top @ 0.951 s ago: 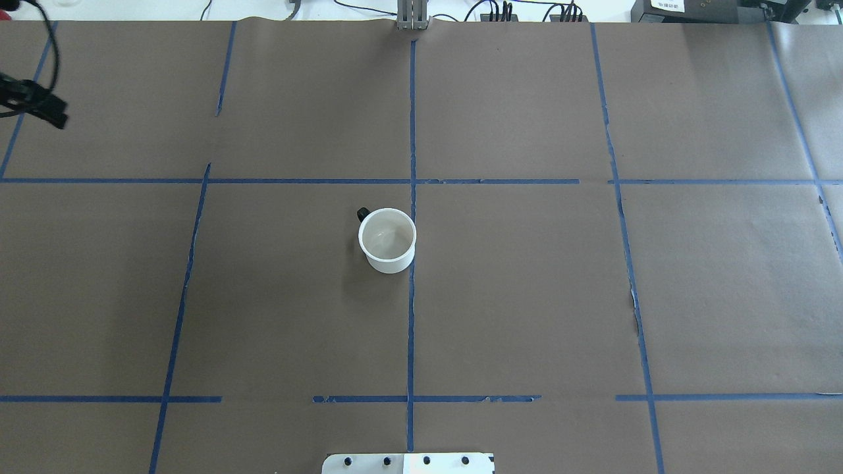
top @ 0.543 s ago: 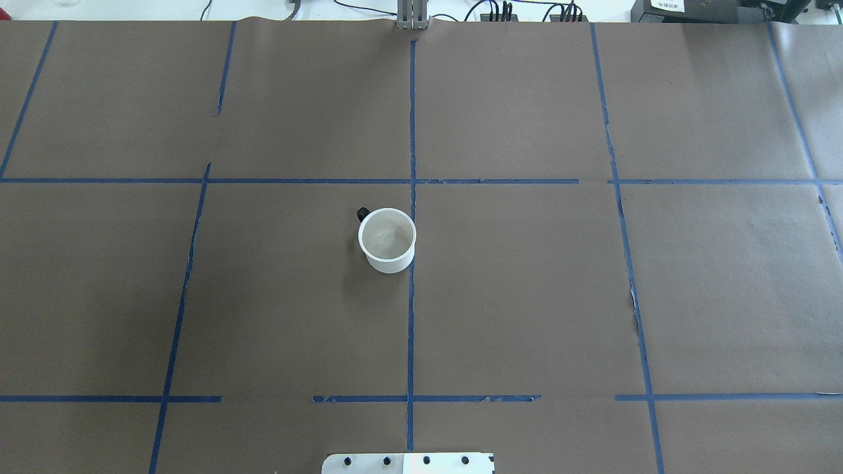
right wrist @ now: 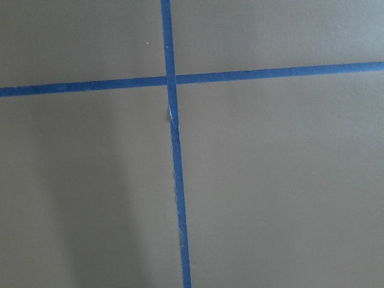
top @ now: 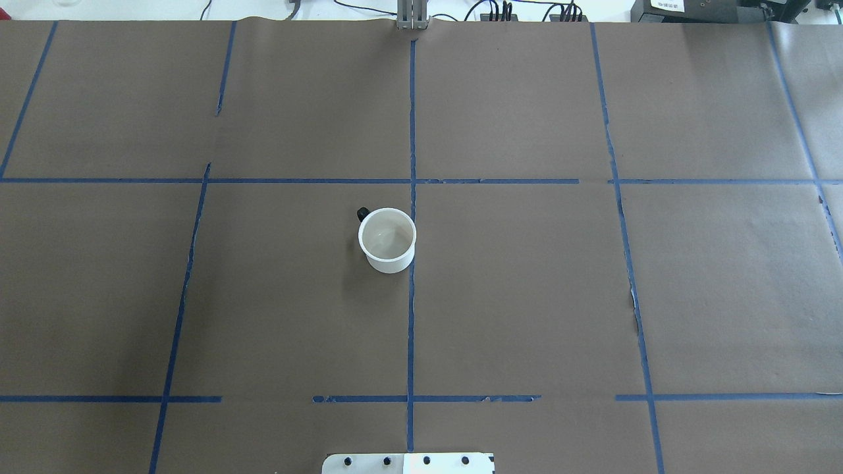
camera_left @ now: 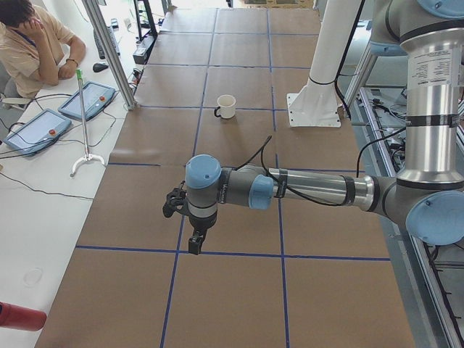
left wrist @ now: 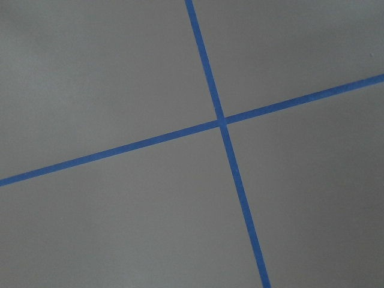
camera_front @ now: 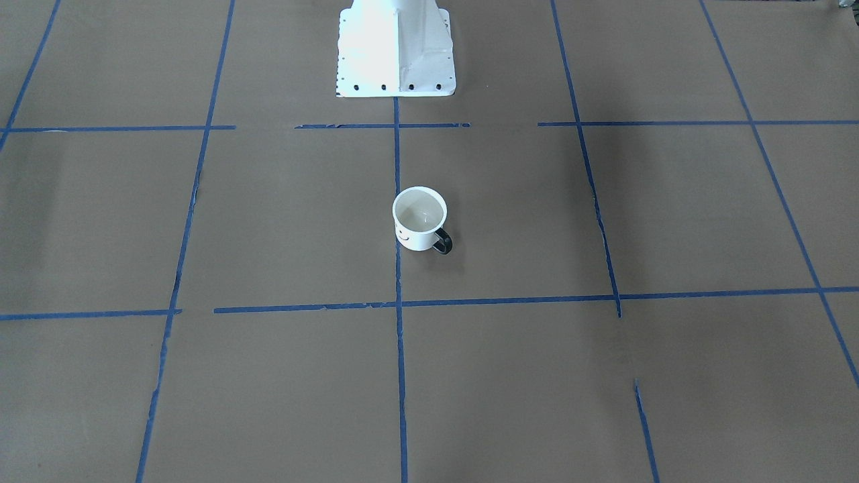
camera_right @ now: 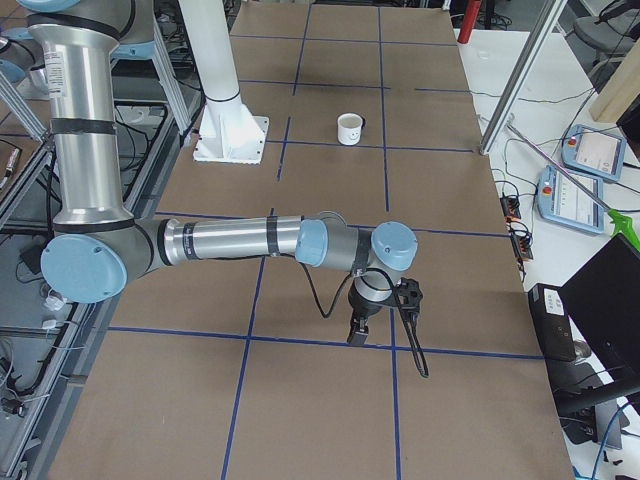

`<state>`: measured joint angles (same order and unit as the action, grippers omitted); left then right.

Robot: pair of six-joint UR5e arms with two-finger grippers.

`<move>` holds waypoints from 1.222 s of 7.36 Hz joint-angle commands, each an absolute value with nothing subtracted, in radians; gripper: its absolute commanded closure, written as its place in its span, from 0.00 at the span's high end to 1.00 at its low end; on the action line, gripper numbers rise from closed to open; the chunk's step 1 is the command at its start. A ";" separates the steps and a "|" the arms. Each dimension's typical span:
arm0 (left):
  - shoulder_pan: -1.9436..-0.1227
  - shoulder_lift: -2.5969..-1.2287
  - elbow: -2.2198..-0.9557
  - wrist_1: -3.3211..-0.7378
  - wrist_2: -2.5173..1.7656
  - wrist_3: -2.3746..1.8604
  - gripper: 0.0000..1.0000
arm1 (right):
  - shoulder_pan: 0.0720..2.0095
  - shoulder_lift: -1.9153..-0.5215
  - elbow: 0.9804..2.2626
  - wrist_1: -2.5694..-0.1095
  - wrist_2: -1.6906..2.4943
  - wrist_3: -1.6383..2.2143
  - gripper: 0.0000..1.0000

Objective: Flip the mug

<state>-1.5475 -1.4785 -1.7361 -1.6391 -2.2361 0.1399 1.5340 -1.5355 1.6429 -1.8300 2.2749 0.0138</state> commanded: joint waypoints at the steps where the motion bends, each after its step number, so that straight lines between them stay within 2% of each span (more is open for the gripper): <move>1: -1.548 -1.460 -1.735 -1.644 -2.230 0.135 1.00 | 1.534 -1.536 1.643 -1.830 2.275 0.014 1.00; 9: -1.548 -1.453 -1.712 -1.643 -2.237 0.135 1.00 | 1.534 -1.536 1.643 -1.830 2.275 0.014 1.00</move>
<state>-1.5477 -1.4530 -1.7161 -1.6436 -2.2361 0.1350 1.5340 -1.5355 1.6429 -1.8300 2.2749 0.0138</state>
